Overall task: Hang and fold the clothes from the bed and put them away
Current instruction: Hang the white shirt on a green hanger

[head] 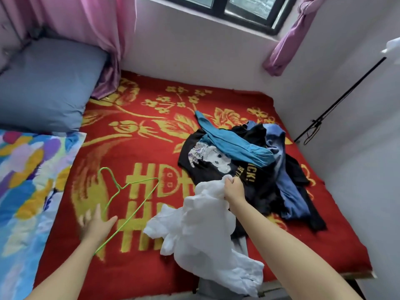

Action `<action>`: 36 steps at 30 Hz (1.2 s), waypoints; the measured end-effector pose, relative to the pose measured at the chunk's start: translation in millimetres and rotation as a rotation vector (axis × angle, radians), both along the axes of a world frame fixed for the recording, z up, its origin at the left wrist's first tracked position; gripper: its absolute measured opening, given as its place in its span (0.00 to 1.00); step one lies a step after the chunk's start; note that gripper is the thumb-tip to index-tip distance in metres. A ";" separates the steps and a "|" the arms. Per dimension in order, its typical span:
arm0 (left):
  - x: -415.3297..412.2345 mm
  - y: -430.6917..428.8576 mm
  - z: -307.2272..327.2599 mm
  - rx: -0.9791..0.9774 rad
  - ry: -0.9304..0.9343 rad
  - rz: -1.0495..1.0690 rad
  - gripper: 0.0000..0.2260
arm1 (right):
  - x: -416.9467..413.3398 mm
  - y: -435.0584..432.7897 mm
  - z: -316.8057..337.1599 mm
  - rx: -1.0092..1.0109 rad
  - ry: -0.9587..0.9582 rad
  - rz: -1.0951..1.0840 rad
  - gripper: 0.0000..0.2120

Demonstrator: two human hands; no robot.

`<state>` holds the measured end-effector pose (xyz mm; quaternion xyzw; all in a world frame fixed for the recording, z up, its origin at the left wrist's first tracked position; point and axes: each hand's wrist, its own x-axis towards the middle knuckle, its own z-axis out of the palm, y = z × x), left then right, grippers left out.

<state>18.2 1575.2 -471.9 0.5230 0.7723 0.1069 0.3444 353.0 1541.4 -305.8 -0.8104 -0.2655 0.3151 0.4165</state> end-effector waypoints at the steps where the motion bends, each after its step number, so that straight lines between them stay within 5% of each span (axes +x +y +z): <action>1: 9.1 3.9 3.4 -0.030 0.016 -0.067 0.35 | -1.0 3.4 1.9 0.013 0.008 0.006 0.11; 5: 64.7 9.3 27.2 0.025 -0.180 -0.237 0.35 | -6.9 3.6 9.5 0.069 0.082 -0.005 0.08; 11: 147.1 -2.0 95.9 -0.030 -0.850 -0.238 0.47 | -12.5 -3.0 37.3 0.226 0.079 0.049 0.09; 15: 172.1 -6.9 124.3 0.048 -0.990 -0.239 0.19 | -6.8 -12.3 53.6 0.330 0.060 0.013 0.10; 18: 177.3 -15.6 129.1 0.090 -1.021 -0.171 0.06 | 1.6 -18.7 53.3 0.402 0.064 -0.100 0.10; 23: 177.0 -20.6 155.4 0.248 -1.004 0.070 0.11 | 15.7 -32.0 30.1 0.373 0.084 -0.163 0.09; 27: 178.7 -15.1 209.1 0.354 -0.930 0.042 0.10 | 27.9 -43.1 2.0 0.016 -0.069 0.128 0.12; 30: 177.0 -15.6 246.1 0.450 -0.886 -0.125 0.11 | 23.8 -50.2 -8.7 -0.210 -0.053 0.349 0.04; 36: 171.1 -27.4 291.3 0.442 -0.870 -0.327 0.09 | 23.6 -21.0 42.2 0.161 0.073 0.694 0.28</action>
